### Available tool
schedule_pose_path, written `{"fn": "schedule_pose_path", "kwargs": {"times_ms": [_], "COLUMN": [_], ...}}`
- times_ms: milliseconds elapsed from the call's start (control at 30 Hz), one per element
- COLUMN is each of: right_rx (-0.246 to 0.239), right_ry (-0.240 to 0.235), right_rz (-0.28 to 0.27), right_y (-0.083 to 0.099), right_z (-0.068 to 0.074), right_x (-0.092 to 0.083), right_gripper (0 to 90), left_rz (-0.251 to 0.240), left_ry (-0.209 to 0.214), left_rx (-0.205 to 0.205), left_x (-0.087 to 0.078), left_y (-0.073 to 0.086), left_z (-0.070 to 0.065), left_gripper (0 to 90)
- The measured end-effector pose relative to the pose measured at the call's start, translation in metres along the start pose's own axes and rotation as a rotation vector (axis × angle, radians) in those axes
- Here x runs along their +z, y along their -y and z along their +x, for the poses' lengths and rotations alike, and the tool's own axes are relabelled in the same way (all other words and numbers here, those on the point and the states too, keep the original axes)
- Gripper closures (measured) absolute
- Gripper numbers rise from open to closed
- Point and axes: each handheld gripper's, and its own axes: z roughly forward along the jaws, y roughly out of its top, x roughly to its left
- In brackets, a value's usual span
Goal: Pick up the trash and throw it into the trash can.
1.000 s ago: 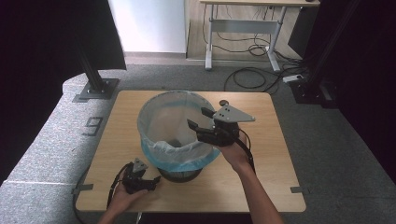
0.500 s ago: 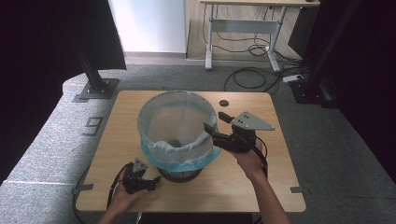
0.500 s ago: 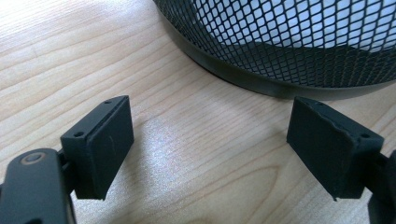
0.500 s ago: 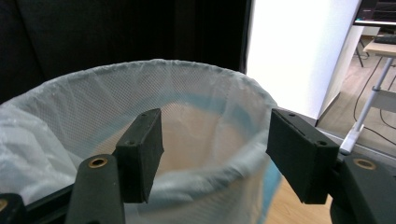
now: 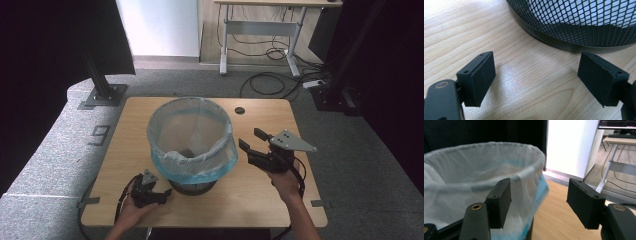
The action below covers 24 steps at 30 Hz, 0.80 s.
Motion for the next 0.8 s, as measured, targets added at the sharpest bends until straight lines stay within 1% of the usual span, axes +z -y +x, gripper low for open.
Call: {"fn": "schedule_pose_path", "kwargs": {"times_ms": [167,267,500,667,800], "right_rx": [0.021,0.027,0.051,0.058,0.057], "right_ry": [0.03,0.043,0.06,0.065,0.064], "right_rz": [0.004,0.016,0.046,0.064,0.062], "right_y": [0.016,0.027,0.053,0.061,0.062], "right_z": [-0.008,-0.012,-0.018,-0.021,-0.021], "right_x": [-0.007,-0.009,-0.011,-0.01,-0.009], "right_gripper": [35.3,35.3,35.3,35.3,35.3], "left_rz": [0.0,0.0,0.0,0.0,0.0], "left_ry": [0.0,0.0,0.0,0.0,0.0], "left_rx": [0.0,0.0,-0.001,0.0,0.0], "left_x": [0.0,0.0,0.0,0.0,0.0], "left_y": [0.0,0.0,0.0,0.0,0.0], "left_z": [0.0,0.0,0.0,0.0,0.0], "left_gripper": [14.6,14.6,14.6,14.6,14.6]}}
